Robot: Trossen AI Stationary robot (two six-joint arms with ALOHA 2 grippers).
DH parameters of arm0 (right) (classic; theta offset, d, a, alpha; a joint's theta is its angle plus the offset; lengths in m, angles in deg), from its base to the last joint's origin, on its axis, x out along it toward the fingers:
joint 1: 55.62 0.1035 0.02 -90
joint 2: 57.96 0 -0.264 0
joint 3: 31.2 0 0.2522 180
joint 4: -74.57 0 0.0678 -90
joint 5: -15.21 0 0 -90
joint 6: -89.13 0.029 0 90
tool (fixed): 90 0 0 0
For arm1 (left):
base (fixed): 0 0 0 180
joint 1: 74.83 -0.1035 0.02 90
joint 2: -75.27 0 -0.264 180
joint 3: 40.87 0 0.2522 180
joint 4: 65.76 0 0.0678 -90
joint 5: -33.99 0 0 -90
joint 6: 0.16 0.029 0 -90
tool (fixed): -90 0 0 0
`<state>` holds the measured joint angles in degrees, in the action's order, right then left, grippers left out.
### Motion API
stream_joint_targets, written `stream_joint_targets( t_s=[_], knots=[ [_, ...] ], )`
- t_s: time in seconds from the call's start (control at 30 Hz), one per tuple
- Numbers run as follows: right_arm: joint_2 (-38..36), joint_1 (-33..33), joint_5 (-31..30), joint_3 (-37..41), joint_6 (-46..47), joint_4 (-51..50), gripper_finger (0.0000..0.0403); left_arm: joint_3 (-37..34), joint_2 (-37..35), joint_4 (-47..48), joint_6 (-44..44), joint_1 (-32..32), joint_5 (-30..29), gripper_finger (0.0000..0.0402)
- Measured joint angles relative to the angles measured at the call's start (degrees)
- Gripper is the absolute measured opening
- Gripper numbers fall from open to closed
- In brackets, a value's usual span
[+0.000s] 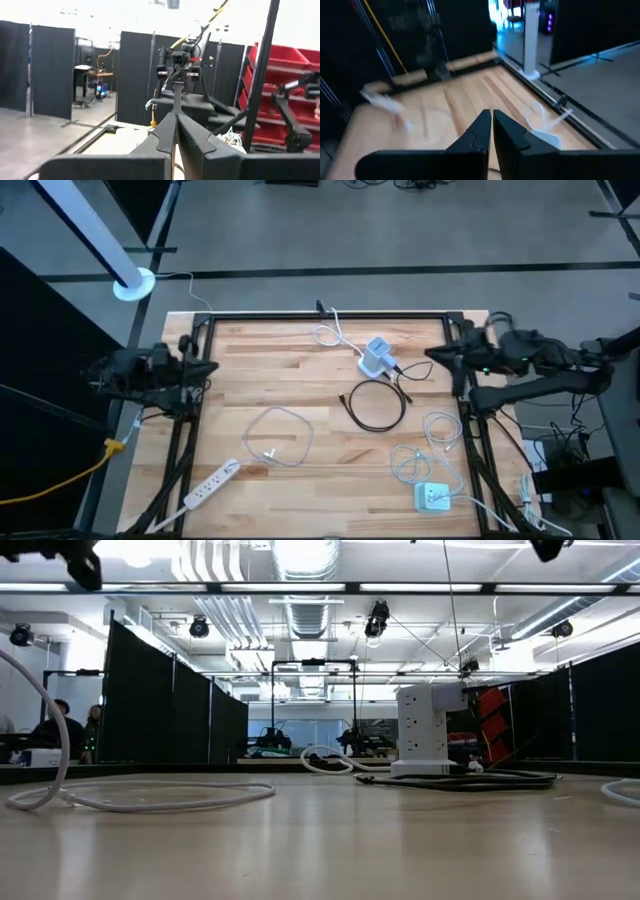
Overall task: Plug in charger cables
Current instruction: Return to Home Position
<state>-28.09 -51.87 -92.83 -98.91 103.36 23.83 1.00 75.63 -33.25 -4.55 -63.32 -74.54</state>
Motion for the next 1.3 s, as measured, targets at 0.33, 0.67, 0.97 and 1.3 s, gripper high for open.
stream_joint_targets(
  t_s=[0.33, 0.67, 0.97, 1.3],
  knots=[
    [-17.0, 0.0, 2.0, 24.1, 2.8, 32.1, 0.0000, -1.2, -0.2, 1.8, 1.5, 0.1, 3.1, 0.0004],
    [-16.4, 0.0, 3.5, 52.1, 5.6, 73.4, 0.0000, -17.1, -0.2, -20.7, 0.0, 0.1, 6.1, 0.0004],
    [-9.1, 0.0, 3.5, 53.4, 10.2, 70.3, 0.0000, -27.6, 0.1, -29.2, -3.8, 0.1, 6.1, 0.0004],
    [-5.9, 0.0, 3.5, 53.4, 7.6, 70.3, 0.0000, -27.6, 0.7, -24.3, -3.5, 0.0, 5.8, 0.0004]
  ],
)
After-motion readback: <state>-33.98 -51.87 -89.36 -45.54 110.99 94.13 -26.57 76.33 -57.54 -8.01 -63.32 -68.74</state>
